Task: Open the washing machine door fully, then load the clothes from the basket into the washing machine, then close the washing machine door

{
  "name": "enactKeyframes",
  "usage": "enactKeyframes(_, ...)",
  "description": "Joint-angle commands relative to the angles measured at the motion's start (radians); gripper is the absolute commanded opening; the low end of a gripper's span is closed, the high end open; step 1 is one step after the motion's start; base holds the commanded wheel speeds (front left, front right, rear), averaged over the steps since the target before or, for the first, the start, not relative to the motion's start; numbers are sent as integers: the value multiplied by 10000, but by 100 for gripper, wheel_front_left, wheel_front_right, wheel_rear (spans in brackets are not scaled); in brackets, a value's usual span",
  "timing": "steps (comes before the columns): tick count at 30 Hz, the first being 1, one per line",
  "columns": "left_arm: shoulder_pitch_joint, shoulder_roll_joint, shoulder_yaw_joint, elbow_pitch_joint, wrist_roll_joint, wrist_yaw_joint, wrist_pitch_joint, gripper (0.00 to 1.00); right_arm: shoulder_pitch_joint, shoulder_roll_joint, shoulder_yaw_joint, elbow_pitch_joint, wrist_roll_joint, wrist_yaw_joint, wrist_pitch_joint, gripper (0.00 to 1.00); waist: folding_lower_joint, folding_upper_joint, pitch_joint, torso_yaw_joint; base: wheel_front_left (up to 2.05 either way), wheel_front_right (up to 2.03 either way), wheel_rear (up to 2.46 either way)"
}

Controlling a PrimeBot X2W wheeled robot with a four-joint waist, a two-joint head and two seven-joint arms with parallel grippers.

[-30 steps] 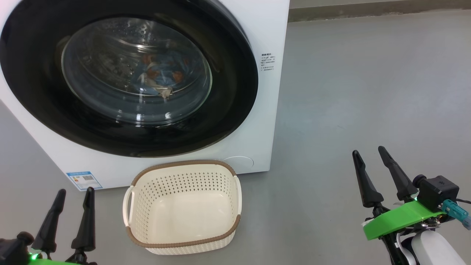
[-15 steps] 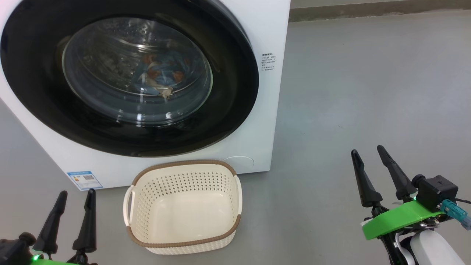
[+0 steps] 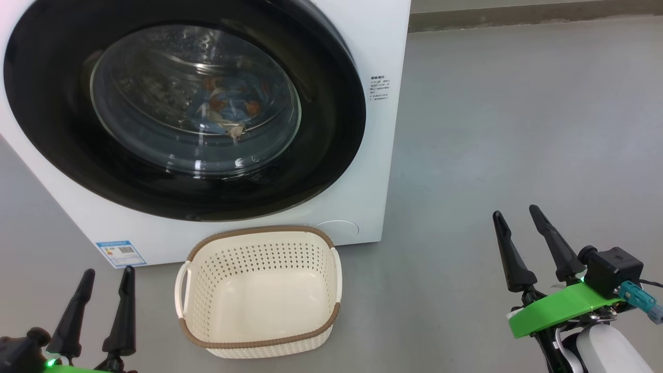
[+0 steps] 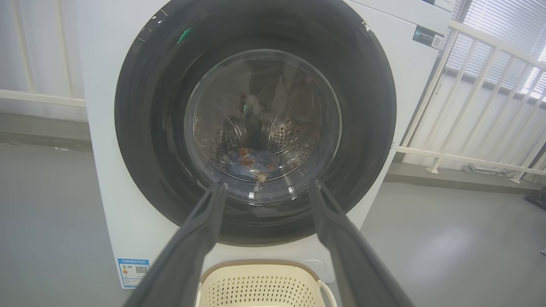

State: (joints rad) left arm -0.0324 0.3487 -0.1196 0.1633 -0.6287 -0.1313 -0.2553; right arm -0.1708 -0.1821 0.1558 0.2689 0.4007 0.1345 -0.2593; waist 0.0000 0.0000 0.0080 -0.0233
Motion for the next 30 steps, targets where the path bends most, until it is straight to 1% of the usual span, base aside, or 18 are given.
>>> enactKeyframes(1,-307,205,379,-162,86,6,-65,100,18,-95,190,-240,-54,-38,-25,100,0,0,-2,0,0,0,0)
enactKeyframes(12,-304,209,325,-94,31,6,-65,100,1,-114,245,-196,-13,-38,-25,100,0,0,-11,12,0,0,0)
enactKeyframes(13,0,0,-61,63,-10,0,0,0,0,-21,35,17,2,0,0,0,0,0,-12,12,0,0,0)
enactKeyframes(15,23,-120,-105,201,-21,0,4,0,32,37,48,188,4,2,0,0,0,0,-13,14,0,0,0)
enactKeyframes(17,146,-355,-189,410,-23,0,8,0,226,169,61,422,7,2,29,0,0,0,-13,14,0,0,0)
enactKeyframes(20,160,-453,-158,448,-238,0,85,0,281,217,13,453,271,1,104,0,2,0,-15,19,0,0,0)
enactKeyframes(24,141,-532,-81,447,-557,0,201,0,304,247,-70,418,667,0,219,0,22,0,-38,26,0,0,0)
enactKeyframes(28,111,-612,-4,467,-872,0,315,0,316,277,-151,402,1059,-2,332,0,2,0,-24,33,0,0,0)
enactKeyframes(30,90,-652,35,476,-1030,1,372,0,315,293,-192,394,1255,-2,388,0,1,0,-19,36,0,0,0)
